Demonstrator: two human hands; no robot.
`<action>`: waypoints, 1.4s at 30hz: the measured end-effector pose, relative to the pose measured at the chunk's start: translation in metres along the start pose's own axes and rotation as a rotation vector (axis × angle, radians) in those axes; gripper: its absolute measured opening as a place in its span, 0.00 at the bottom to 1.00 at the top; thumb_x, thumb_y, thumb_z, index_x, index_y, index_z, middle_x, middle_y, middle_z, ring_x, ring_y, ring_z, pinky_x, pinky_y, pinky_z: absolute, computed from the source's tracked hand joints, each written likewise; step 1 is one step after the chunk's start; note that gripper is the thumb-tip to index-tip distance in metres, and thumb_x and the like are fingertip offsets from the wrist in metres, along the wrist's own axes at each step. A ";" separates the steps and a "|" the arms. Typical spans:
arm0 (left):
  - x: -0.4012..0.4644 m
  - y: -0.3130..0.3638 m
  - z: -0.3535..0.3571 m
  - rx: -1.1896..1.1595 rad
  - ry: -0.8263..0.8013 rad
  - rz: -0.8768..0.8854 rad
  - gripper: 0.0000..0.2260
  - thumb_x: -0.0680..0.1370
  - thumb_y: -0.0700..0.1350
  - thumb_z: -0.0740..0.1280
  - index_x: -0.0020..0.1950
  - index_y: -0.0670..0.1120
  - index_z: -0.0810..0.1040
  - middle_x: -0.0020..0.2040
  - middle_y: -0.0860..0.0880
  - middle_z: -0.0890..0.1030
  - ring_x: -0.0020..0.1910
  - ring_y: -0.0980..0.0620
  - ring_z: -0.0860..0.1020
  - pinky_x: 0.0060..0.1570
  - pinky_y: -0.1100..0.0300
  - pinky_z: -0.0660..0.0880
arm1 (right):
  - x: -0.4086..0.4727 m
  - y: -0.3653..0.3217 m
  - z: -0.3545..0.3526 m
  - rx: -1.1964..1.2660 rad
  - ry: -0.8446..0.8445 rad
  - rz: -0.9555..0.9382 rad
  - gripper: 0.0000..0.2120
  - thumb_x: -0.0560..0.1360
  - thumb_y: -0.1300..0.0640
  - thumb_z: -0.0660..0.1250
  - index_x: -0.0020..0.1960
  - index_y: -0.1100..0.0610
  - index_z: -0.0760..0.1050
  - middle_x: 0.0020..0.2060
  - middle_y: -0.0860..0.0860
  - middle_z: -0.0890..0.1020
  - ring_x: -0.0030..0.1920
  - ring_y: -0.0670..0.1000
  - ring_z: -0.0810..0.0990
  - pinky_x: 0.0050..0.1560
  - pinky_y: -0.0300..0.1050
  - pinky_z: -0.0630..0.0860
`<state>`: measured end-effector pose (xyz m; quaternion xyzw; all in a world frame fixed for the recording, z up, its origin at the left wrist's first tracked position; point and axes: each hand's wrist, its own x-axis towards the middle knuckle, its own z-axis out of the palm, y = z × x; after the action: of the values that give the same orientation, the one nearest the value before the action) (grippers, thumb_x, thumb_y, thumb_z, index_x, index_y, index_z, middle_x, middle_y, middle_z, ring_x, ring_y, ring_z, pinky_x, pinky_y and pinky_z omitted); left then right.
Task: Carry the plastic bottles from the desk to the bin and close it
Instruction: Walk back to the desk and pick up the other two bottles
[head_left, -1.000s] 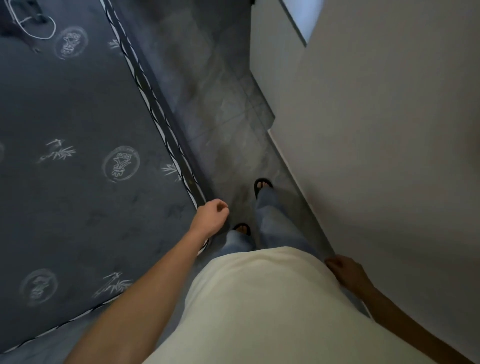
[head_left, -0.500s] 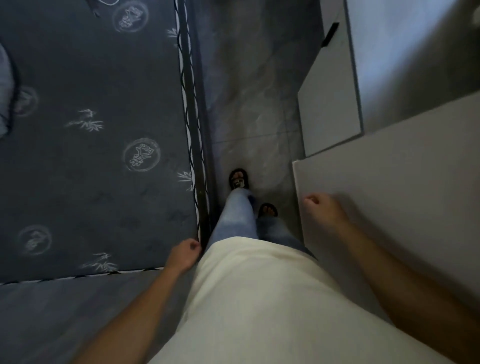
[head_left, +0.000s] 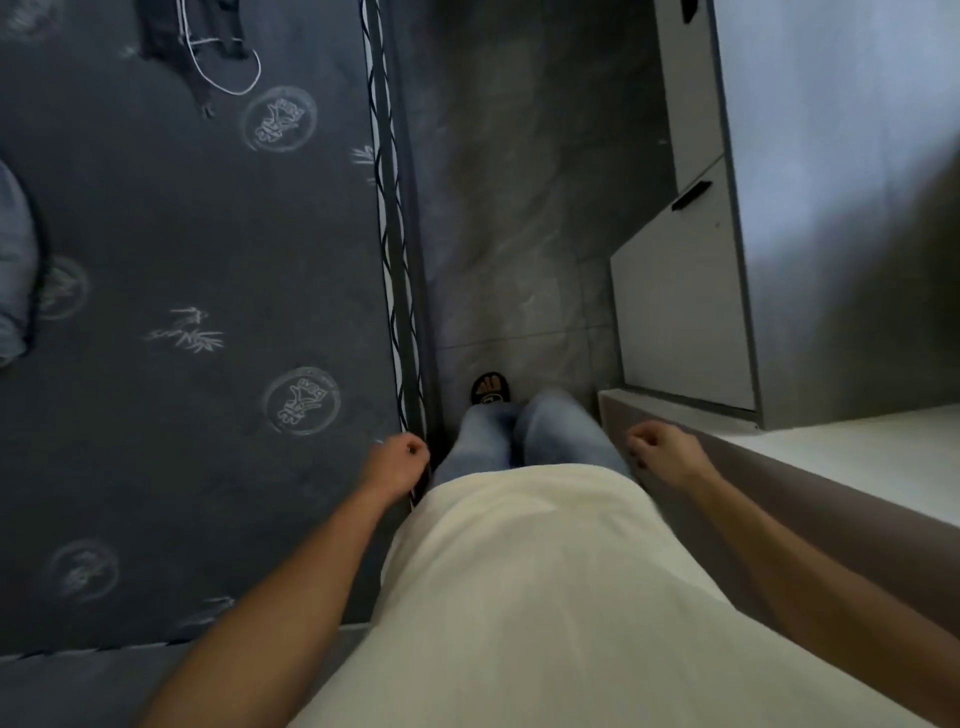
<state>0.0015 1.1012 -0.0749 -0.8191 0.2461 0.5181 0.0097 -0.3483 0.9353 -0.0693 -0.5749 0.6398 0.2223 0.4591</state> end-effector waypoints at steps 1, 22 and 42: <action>0.012 0.021 -0.016 0.010 0.016 0.032 0.08 0.79 0.45 0.65 0.53 0.47 0.84 0.53 0.45 0.85 0.54 0.44 0.82 0.54 0.53 0.77 | 0.001 0.002 -0.003 0.012 -0.012 0.026 0.10 0.78 0.54 0.65 0.56 0.52 0.82 0.53 0.55 0.86 0.52 0.57 0.84 0.58 0.53 0.79; 0.152 0.217 -0.185 0.136 0.047 0.036 0.10 0.81 0.46 0.66 0.58 0.48 0.84 0.56 0.45 0.85 0.56 0.43 0.82 0.50 0.57 0.74 | 0.180 -0.194 -0.215 0.117 0.036 -0.019 0.12 0.78 0.51 0.64 0.58 0.50 0.81 0.53 0.52 0.85 0.54 0.55 0.82 0.55 0.45 0.77; 0.324 0.450 -0.400 0.373 -0.065 0.182 0.10 0.79 0.45 0.64 0.54 0.48 0.85 0.53 0.44 0.86 0.55 0.42 0.82 0.57 0.52 0.78 | 0.270 -0.341 -0.305 0.246 0.086 0.125 0.11 0.79 0.51 0.64 0.57 0.50 0.81 0.56 0.53 0.85 0.56 0.57 0.82 0.56 0.49 0.77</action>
<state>0.2637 0.4706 -0.0585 -0.7605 0.4101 0.4884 0.1223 -0.1066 0.4622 -0.0671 -0.4823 0.7160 0.1458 0.4833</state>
